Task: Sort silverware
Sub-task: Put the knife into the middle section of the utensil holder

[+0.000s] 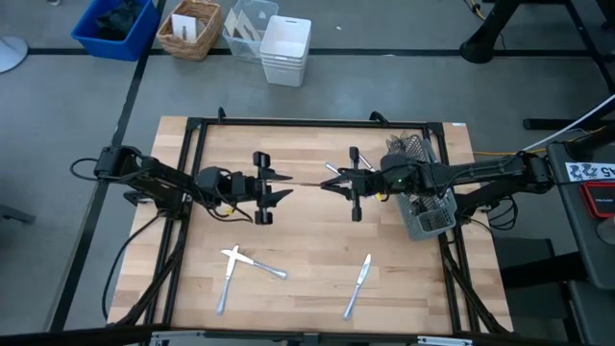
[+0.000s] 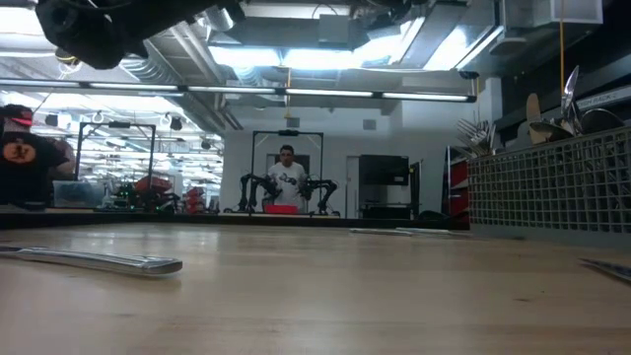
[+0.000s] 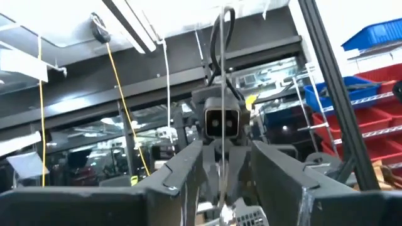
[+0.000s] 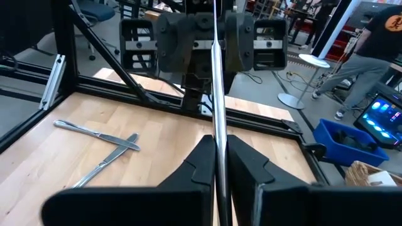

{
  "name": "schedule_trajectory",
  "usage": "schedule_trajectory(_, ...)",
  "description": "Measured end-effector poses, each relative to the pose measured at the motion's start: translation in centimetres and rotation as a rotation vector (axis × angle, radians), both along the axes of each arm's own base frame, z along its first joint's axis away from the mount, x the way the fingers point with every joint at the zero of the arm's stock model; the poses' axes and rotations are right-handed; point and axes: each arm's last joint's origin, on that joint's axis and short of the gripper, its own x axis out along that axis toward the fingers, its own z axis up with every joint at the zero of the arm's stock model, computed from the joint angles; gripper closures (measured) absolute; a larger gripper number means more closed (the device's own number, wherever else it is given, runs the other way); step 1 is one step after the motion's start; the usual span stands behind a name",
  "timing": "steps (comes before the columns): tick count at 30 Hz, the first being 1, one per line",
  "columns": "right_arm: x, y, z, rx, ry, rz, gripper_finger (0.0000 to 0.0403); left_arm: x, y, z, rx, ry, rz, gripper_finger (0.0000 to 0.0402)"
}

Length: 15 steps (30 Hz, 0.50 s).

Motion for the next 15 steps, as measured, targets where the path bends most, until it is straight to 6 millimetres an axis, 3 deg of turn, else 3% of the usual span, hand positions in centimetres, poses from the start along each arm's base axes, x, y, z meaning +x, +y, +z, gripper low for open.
schedule_trajectory(12,-0.01,0.0,-0.08,-0.001,0.008,0.0,0.0373,0.37,0.37,-0.1,-0.109,0.037,-0.045,0.0275)
schedule_trajectory(15,-0.02,0.0,-0.11,-0.001,0.011,0.0,0.0373,0.38,0.37,-0.1,-0.103,0.038,-0.042,0.0291)
